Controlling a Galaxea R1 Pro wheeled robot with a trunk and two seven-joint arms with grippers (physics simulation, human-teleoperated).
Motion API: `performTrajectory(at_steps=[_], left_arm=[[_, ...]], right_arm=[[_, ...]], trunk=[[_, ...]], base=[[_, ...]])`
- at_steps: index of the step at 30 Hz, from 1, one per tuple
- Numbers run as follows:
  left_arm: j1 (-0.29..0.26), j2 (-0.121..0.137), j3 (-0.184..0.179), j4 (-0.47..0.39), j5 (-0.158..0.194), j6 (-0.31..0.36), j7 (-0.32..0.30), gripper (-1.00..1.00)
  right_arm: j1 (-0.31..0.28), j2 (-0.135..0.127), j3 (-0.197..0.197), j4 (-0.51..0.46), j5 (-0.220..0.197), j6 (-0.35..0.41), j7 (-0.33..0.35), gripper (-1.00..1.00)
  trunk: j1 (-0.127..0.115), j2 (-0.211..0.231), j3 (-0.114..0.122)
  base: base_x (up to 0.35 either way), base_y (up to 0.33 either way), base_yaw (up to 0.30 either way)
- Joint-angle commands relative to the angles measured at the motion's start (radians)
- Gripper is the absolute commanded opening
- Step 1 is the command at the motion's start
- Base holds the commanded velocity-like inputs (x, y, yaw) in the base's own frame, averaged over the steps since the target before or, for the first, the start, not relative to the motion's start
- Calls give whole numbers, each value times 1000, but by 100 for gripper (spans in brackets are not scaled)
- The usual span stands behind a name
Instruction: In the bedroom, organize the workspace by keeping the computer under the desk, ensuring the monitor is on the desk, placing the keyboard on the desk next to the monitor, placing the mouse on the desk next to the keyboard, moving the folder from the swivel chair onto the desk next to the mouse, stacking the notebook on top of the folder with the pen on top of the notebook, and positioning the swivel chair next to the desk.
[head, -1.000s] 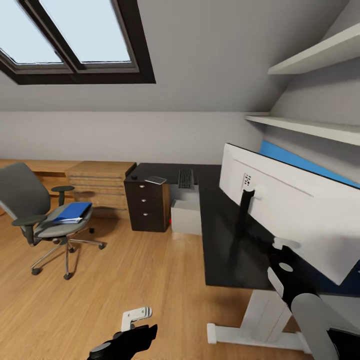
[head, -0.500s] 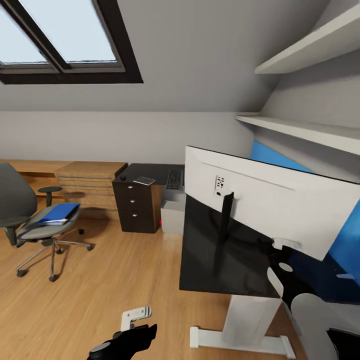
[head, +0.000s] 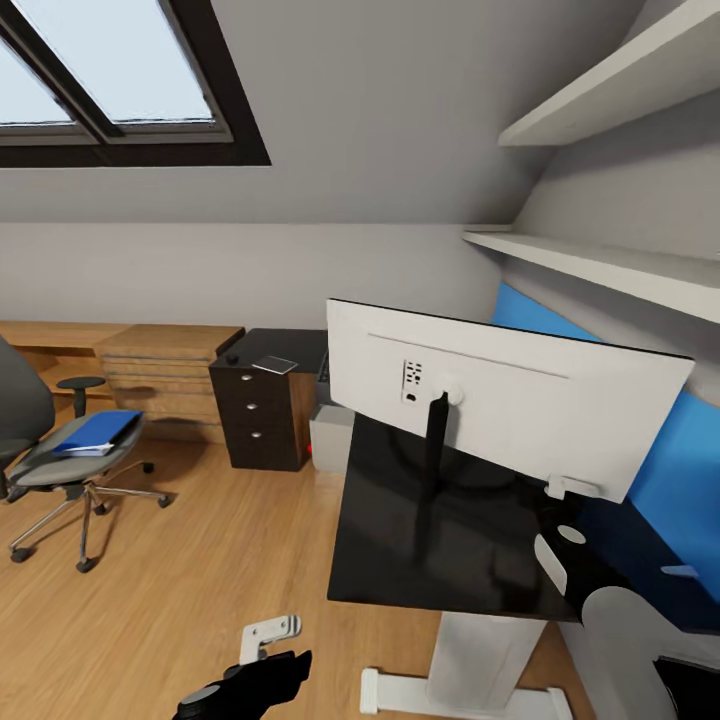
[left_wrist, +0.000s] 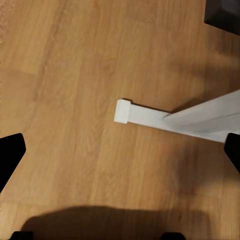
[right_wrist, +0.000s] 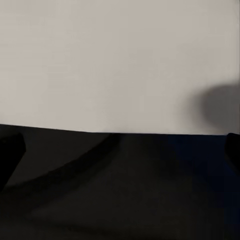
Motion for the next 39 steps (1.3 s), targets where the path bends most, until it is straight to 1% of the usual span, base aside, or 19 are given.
performTrajectory(at_steps=[1,3,7,8,9,10,11,15,16,19,25,28,32,39], left_arm=[[-1,1,0,0,7,0,10,100],[-1,1,8,9,7,0,15,100],[-1,1,73,62,6,0,19,100],[-1,0,115,86,4,0,19,100],[-1,0,138,95,3,0,19,100],[-1,0,200,113,0,0,18,100],[-1,1,236,120,-1,0,17,100],[-1,2,300,128,-3,0,13,100],[-1,2,325,129,-4,1,12,100],[-1,4,356,131,-5,0,11,100],[-1,13,383,133,-6,-1,11,100],[-1,15,410,133,-6,0,9,100],[-1,14,412,133,-6,-1,8,100],[-1,12,412,133,-6,-1,6,100]], right_arm=[[-1,0,0,1,-6,-4,0,100],[-1,0,0,1,-6,-4,0,100],[-1,0,0,0,-6,-4,-1,100],[-1,0,0,0,-6,-4,-1,100],[-1,0,0,0,-6,-4,-1,100],[-1,0,-1,0,-6,-4,-1,100],[-1,-1,-1,0,-6,-4,-1,100],[-1,-1,-1,0,-6,-4,-1,100],[-1,-1,-1,-1,-6,-4,-1,100],[-1,-1,-1,-1,-6,-4,-1,100],[-1,-1,-1,-1,-6,-4,-1,100],[-1,-2,-1,-2,-6,-4,-2,100],[-1,-2,-1,-1,-6,-4,-2,100],[-1,-2,-1,-1,-6,-4,-2,100]], trunk=[[0,-1,-1],[0,-1,-1],[0,-1,-1],[0,-1,-1],[0,-1,-1],[0,-1,-1],[0,-1,-1],[0,-1,-1],[0,-1,-1],[0,-1,-1],[0,-1,-1],[0,-1,-1],[0,-1,-1],[0,-1,-1]], base=[[7,-9,0],[5,-6,0],[2,-2,0],[0,0,0],[0,0,0],[0,0,0],[0,0,0],[0,0,0],[0,0,0],[44,0,0],[198,0,0],[122,-24,0],[210,-82,0],[104,-17,0]])
